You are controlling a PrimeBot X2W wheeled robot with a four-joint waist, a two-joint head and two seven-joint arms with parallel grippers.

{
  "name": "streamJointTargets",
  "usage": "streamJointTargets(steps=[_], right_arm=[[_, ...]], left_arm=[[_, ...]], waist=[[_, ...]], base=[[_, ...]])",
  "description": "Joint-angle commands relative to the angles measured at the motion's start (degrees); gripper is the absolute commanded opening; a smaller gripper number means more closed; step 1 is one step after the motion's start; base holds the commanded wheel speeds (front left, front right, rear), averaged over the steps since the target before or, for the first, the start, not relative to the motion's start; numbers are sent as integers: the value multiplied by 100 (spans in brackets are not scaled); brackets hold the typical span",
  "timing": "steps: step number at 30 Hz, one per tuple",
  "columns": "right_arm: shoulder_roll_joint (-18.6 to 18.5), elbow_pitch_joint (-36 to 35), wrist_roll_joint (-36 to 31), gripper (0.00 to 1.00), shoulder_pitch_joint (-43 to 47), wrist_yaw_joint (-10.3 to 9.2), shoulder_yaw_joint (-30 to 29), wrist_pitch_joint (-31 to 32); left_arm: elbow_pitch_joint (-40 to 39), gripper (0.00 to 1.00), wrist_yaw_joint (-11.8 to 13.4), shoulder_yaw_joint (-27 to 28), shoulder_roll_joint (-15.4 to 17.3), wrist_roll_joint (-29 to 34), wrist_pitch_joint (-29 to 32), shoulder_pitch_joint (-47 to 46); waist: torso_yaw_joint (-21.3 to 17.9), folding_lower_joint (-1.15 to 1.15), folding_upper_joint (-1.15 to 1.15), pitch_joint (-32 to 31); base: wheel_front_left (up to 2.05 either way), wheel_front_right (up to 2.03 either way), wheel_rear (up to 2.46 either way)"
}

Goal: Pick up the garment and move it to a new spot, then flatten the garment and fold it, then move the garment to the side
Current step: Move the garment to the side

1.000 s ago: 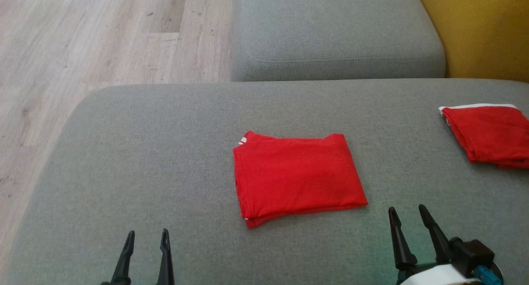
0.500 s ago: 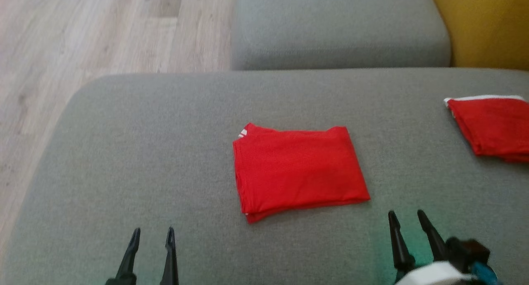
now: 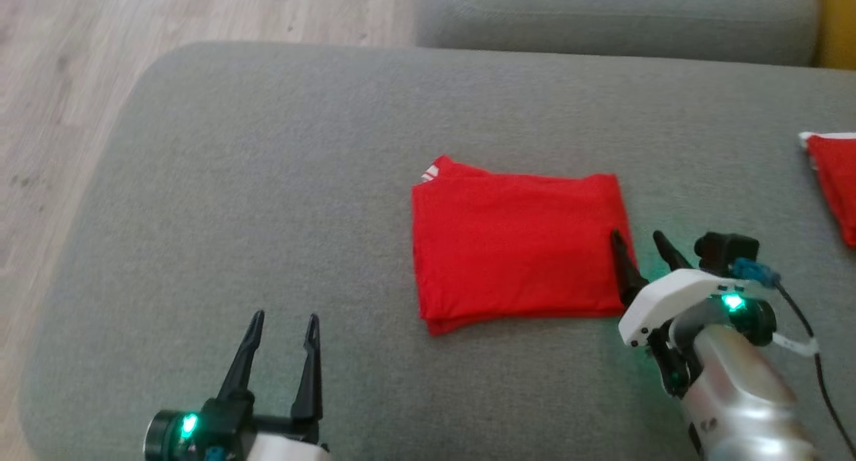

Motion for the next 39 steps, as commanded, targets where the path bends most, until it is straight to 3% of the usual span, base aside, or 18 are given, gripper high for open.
streamJointTargets(steps=[1, 3, 4, 5, 6, 10, 16, 20, 27, 33, 34, 35, 39], right_arm=[[-31, 85, 69, 100, -156, 39, 149, 68], [-28, 516, 117, 100, -320, 39, 193, 240], [-24, 686, 147, 59, -384, 39, 197, 255], [-9, 784, 182, 4, -460, 39, 224, 229], [1, 830, 232, 0, -552, 39, 225, 134], [-114, 954, 234, 0, -947, 39, 330, -244], [-603, 1085, -3, 0, -1515, 39, 468, -443], [-1250, 1246, -201, 0, -2053, 39, 520, -482], [-2396, 1456, -379, 0, -2565, 39, 534, -468], [-3107, 1658, -451, 0, -2844, 39, 387, -492], [-3187, 1710, -466, 54, -2885, 39, 341, -495], [-3264, 1751, -509, 100, -2933, 39, 297, -506], [-3301, 1828, -714, 100, -3020, 39, 128, -589]], left_arm=[[-138, 100, -7, 126, -31, 63, -55, -247], [-127, 100, 8, 88, -35, 59, -55, -293], [-124, 100, 22, 75, -37, 56, -55, -309], [-138, 100, 43, 74, -39, 44, -55, -329], [-173, 100, 70, 81, -40, 32, -55, -363], [-287, 100, 157, 91, -44, 26, -55, -568], [-474, 100, 301, 122, -45, 3, -55, -840], [-616, 100, 380, 178, -46, 5, -55, -969], [-712, 100, 370, 204, -46, 63, -55, -1090], [-805, 100, 372, 282, -46, 128, -55, -1053], [-811, 100, 367, 290, -46, 146, -55, -1055], [-817, 100, 368, 300, -46, 166, -55, -1064], [-887, 100, 401, 389, -46, 141, -55, -1113]], waist=[[134, -2, 0, 117], [208, -2, 0, 174], [233, -2, 0, 200], [241, -2, 0, 267], [229, -2, 0, 351], [109, -2, 0, 583], [-179, -2, 0, 809], [-475, -2, 0, 990], [-645, -2, 0, 1197], [-704, -2, 0, 1307], [-706, -2, 0, 1320], [-706, -2, 0, 1331], [-711, -2, 0, 1306]], base=[[0, 0, 0], [0, 0, 0], [0, 0, 0], [0, 0, 0], [0, 0, 0], [0, 0, 0], [0, 0, 0], [0, 0, 0], [0, 0, 0], [0, 0, 0], [0, 0, 0], [0, 0, 0], [0, 0, 0]])
